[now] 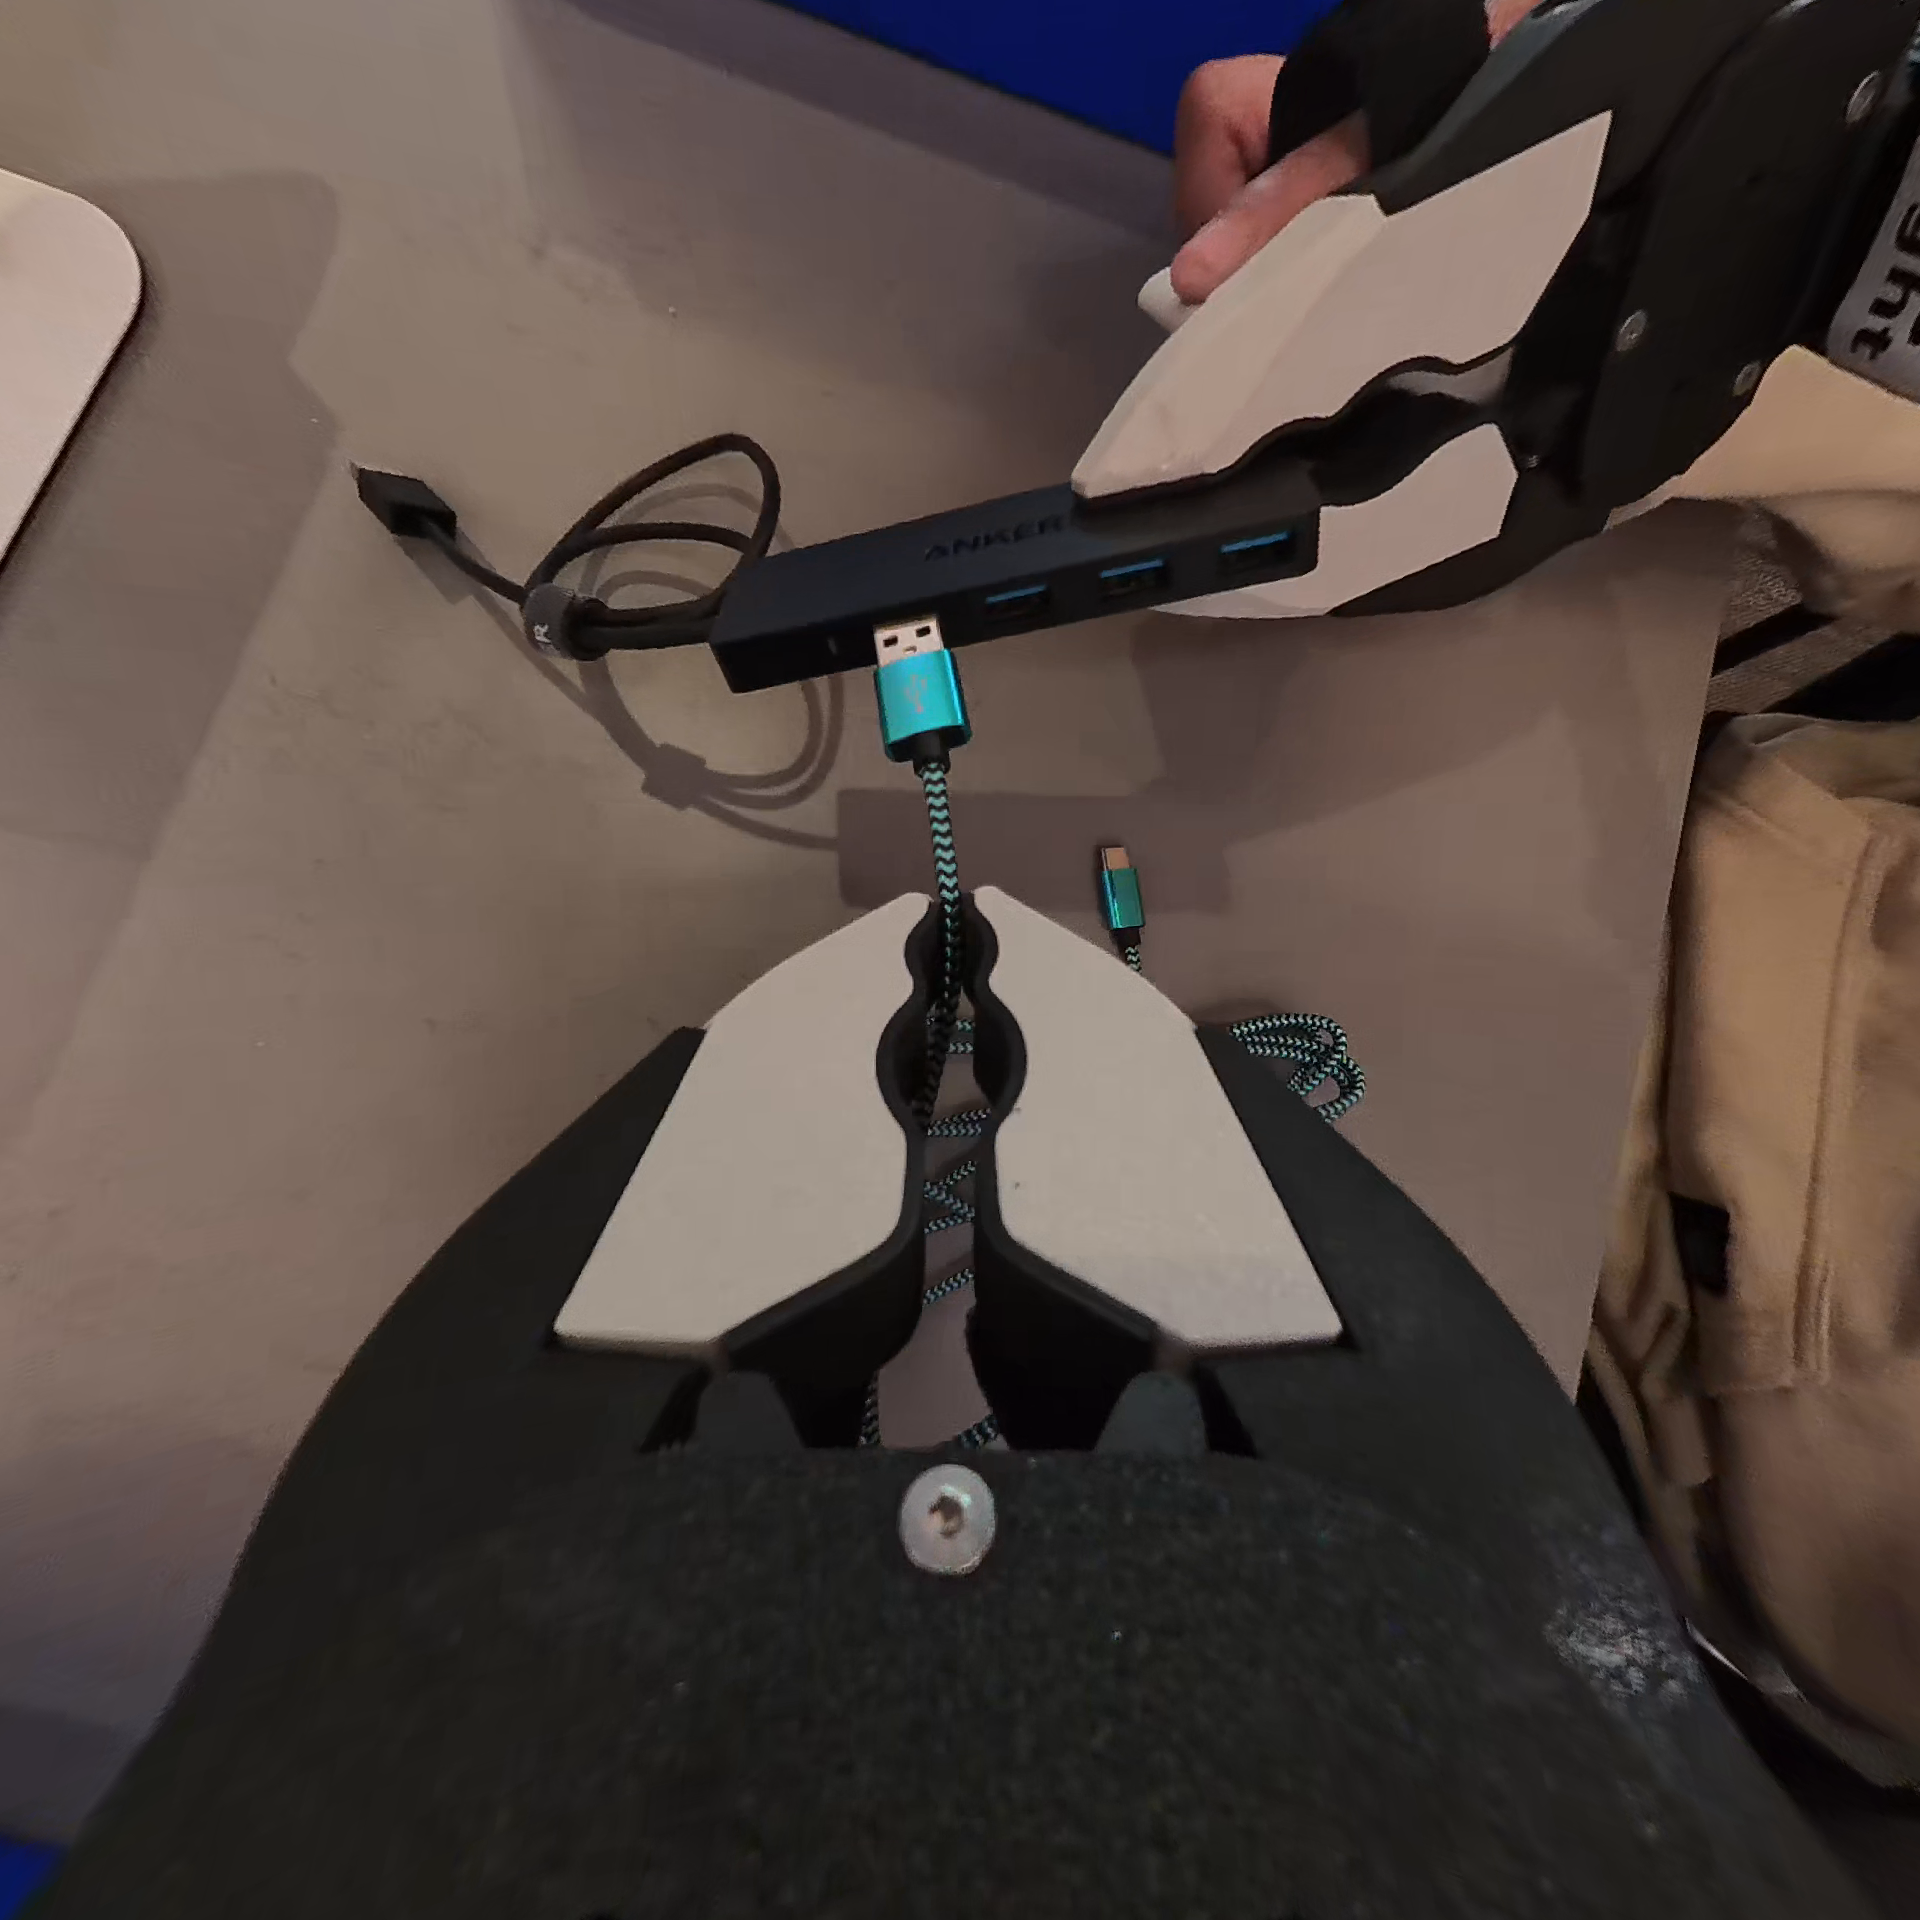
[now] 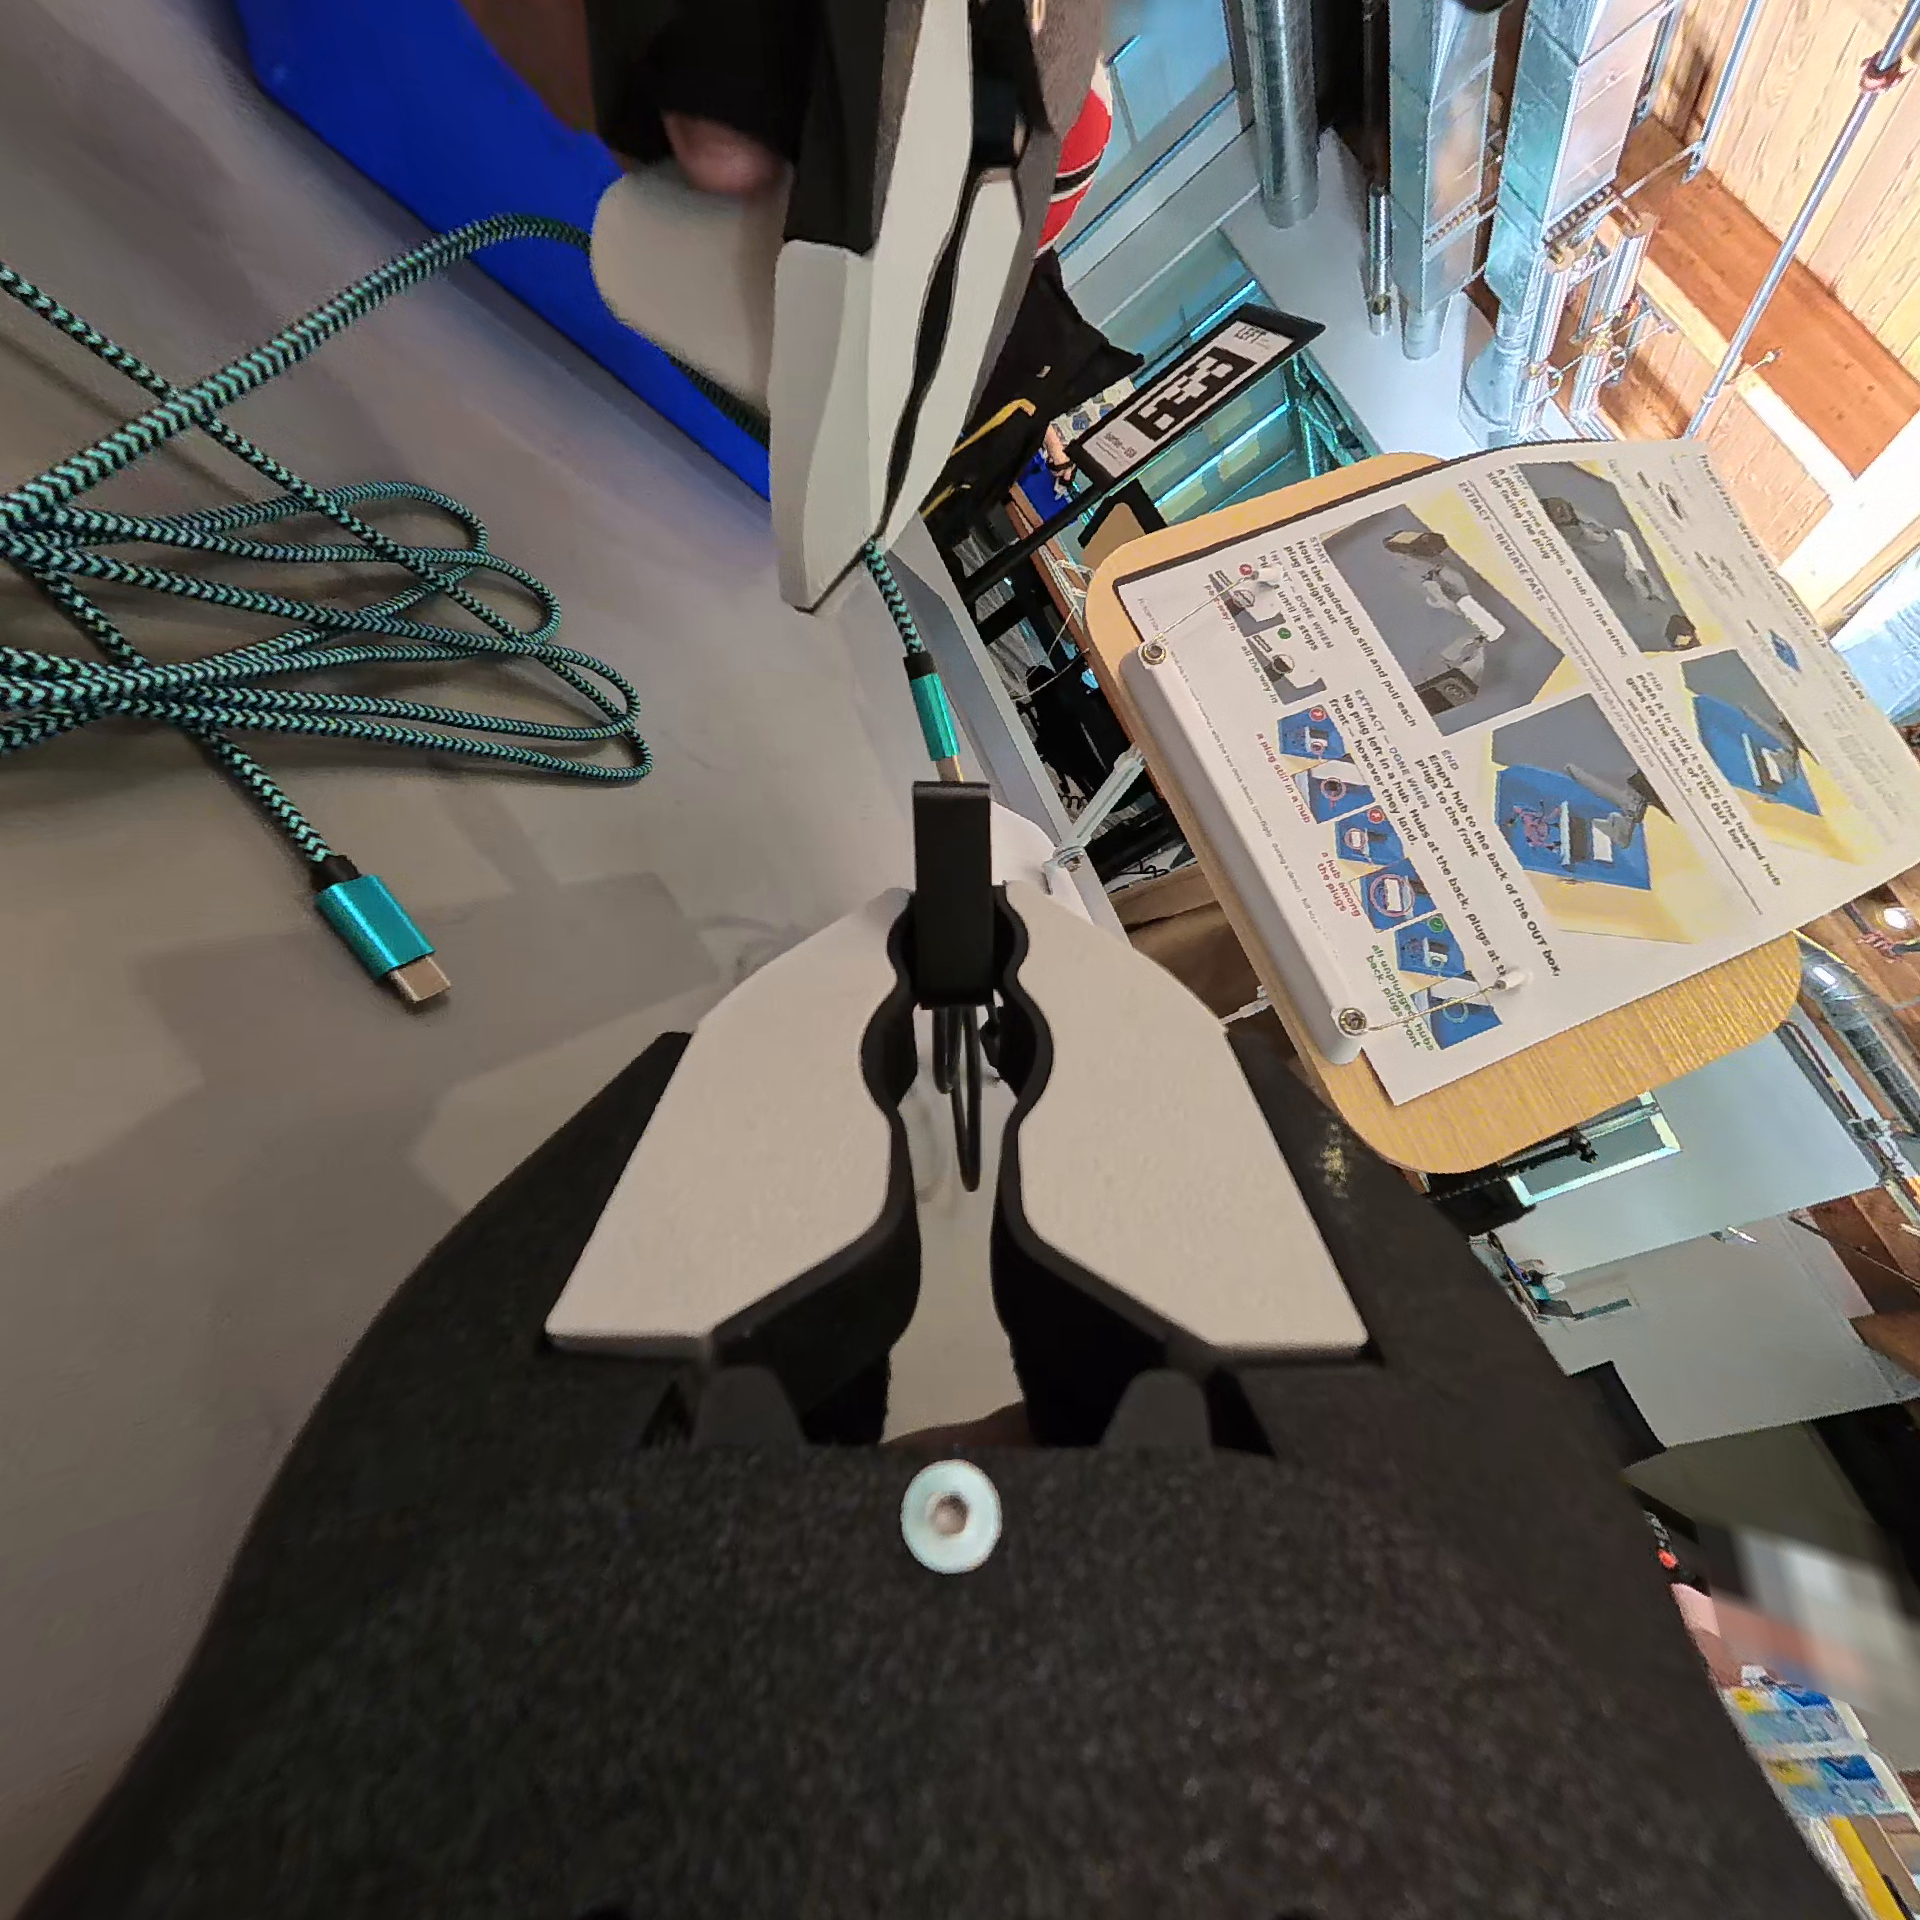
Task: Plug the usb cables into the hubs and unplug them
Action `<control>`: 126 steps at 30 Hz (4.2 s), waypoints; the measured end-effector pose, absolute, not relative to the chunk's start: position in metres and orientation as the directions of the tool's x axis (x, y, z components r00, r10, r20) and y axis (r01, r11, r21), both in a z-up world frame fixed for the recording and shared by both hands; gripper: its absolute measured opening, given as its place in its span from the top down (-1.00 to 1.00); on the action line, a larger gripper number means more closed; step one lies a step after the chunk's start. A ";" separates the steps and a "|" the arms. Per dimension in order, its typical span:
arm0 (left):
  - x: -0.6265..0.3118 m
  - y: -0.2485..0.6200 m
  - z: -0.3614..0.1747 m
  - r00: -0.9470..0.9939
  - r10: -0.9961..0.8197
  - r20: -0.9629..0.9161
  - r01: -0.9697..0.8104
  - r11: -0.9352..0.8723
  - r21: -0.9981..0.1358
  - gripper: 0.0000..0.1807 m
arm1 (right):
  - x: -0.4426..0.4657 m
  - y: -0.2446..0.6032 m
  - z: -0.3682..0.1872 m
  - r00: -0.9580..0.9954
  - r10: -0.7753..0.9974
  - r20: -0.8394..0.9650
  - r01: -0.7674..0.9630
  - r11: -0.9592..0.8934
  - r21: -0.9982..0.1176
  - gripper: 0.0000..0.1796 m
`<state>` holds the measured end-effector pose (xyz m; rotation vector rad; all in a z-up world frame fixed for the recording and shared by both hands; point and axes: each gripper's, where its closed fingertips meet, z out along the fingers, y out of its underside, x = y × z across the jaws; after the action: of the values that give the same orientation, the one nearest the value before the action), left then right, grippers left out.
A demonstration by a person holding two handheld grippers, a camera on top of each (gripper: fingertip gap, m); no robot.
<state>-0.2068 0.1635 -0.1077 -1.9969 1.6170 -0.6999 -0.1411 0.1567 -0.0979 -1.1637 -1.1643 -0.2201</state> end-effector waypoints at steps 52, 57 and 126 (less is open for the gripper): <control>-0.235 0.147 -0.110 0.294 -0.926 0.238 -0.876 -0.361 -0.321 0.98 | -0.140 0.156 -0.145 0.565 0.658 0.498 0.643 0.028 -0.766 0.88; -0.236 0.140 -0.107 0.304 -0.919 0.250 -0.925 -0.348 -0.155 0.98 | -0.135 0.157 -0.155 0.560 0.659 0.502 0.682 -0.022 -0.731 0.88; -0.191 0.156 -0.145 0.552 -0.742 0.380 -0.797 -0.603 -0.020 0.89 | -0.128 0.161 -0.160 0.566 0.656 0.499 0.698 -0.060 -0.713 0.88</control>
<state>-0.1908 0.1556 -0.1452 -2.9019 1.4502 -0.5881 -0.1282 0.1612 -0.1601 -1.7577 -1.1236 -0.0504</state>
